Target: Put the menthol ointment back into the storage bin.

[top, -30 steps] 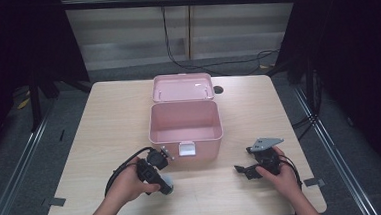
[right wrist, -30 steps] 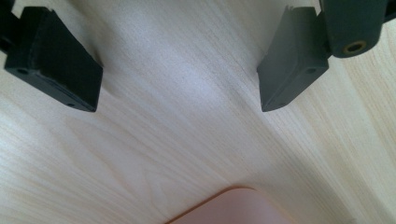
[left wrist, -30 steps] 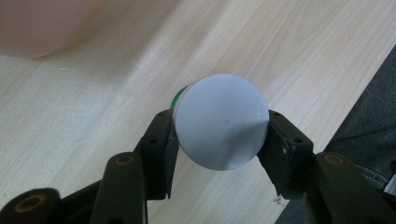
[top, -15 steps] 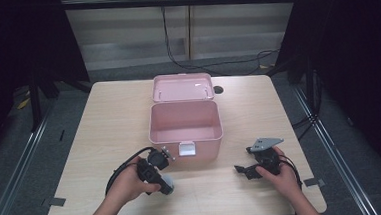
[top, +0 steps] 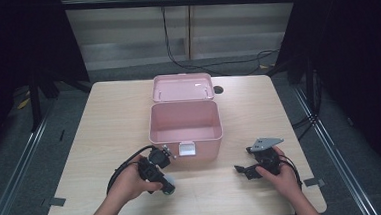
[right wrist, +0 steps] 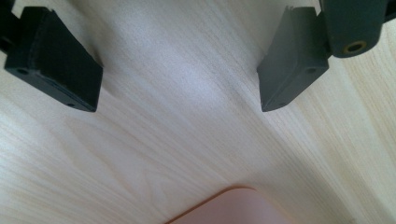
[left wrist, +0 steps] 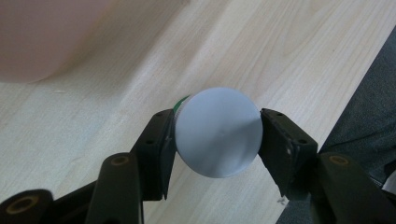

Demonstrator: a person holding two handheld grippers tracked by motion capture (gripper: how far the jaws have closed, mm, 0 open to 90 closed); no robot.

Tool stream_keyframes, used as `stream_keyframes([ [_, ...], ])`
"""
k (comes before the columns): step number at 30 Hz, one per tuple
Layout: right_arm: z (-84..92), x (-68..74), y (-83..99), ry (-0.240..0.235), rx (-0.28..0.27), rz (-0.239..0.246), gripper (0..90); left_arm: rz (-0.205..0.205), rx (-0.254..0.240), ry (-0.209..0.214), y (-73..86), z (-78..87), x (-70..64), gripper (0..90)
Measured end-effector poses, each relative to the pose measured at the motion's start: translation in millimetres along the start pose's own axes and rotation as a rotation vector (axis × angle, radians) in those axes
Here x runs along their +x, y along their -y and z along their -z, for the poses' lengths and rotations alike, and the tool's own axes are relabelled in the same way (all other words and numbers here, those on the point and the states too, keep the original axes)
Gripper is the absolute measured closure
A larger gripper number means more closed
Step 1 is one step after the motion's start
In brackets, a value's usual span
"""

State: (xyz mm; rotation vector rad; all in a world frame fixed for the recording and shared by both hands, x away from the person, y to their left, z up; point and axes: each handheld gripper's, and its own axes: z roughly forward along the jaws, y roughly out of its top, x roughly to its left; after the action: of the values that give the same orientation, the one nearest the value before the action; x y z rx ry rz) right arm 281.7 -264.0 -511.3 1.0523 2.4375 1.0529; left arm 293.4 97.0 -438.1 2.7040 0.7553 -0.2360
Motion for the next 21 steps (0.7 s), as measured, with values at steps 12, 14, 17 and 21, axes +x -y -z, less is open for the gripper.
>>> stream_keyframes([
  [12,0.0,0.0,0.0,0.000,0.000,0.000,13.2,0.005,0.002,0.013,-2.8,2.9,-1.4,49.9],
  [14,0.0,0.0,0.0,0.000,0.000,0.000,13.2,0.008,0.004,0.014,-3.3,6.6,-0.8,49.9],
  [17,0.0,0.0,0.0,0.000,0.000,0.000,13.3,0.011,0.011,0.016,-4.2,12.9,-0.7,50.0],
  [21,0.0,0.0,0.0,0.000,0.000,0.000,13.3,0.011,0.018,0.017,-5.2,18.7,0.4,50.0],
])
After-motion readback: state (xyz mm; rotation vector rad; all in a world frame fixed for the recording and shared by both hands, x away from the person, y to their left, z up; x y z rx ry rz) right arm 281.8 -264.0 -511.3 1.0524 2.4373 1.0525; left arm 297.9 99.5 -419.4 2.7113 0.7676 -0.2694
